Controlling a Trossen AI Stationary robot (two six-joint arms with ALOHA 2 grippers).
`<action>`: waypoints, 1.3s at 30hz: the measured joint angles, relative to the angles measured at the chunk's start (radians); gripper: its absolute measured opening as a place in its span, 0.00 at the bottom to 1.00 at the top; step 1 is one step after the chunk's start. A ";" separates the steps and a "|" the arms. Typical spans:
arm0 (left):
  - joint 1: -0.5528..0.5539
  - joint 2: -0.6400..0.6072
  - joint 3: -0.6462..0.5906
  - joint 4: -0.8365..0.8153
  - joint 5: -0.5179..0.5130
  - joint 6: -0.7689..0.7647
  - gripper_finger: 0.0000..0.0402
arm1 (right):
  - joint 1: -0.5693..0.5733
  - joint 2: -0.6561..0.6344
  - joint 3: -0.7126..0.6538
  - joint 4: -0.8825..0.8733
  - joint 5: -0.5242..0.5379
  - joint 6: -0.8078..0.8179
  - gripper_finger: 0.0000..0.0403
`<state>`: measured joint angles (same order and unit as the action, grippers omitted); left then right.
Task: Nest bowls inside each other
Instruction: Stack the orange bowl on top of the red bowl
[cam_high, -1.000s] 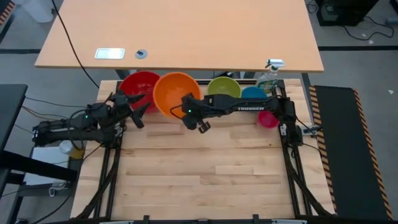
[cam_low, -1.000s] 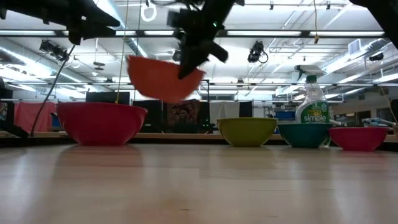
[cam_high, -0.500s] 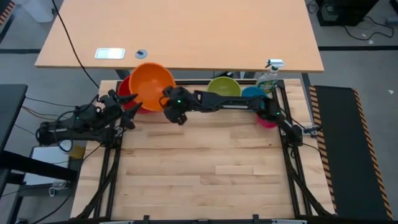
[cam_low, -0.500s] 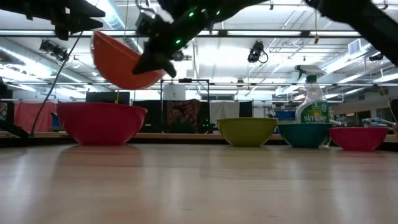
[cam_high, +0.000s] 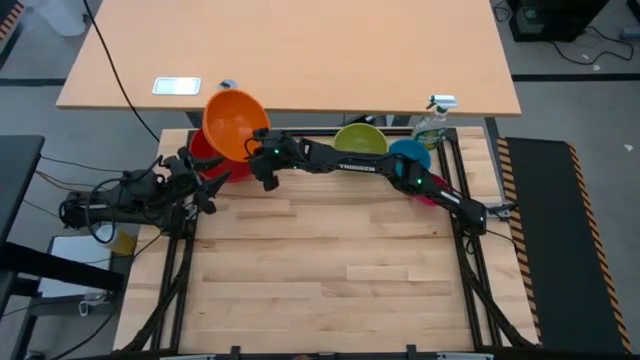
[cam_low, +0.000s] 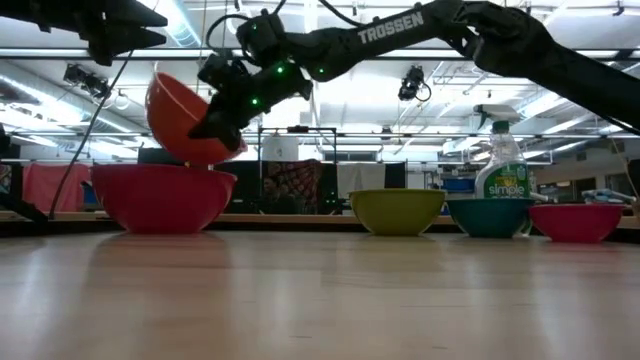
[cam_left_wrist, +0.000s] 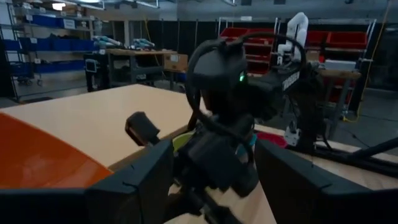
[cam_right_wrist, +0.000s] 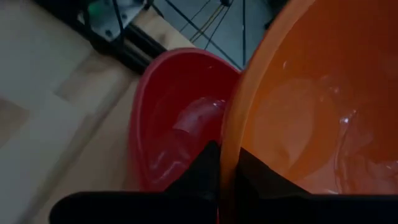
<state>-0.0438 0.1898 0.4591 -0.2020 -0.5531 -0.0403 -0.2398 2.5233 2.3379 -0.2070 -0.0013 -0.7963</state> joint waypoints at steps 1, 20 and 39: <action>0.000 0.000 0.000 -0.003 -0.001 -0.009 0.57 | 0.000 0.002 0.001 -0.004 -0.004 0.015 0.07; 0.001 0.000 0.000 -0.020 -0.007 -0.036 0.57 | -0.033 0.011 0.002 -0.094 -0.202 0.252 0.07; 0.001 -0.001 0.000 -0.031 -0.007 -0.048 0.57 | -0.031 0.011 0.002 -0.258 -0.198 0.264 0.10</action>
<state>-0.0429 0.1890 0.4587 -0.2333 -0.5598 -0.0878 -0.2710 2.5340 2.3398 -0.4645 -0.1990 -0.5324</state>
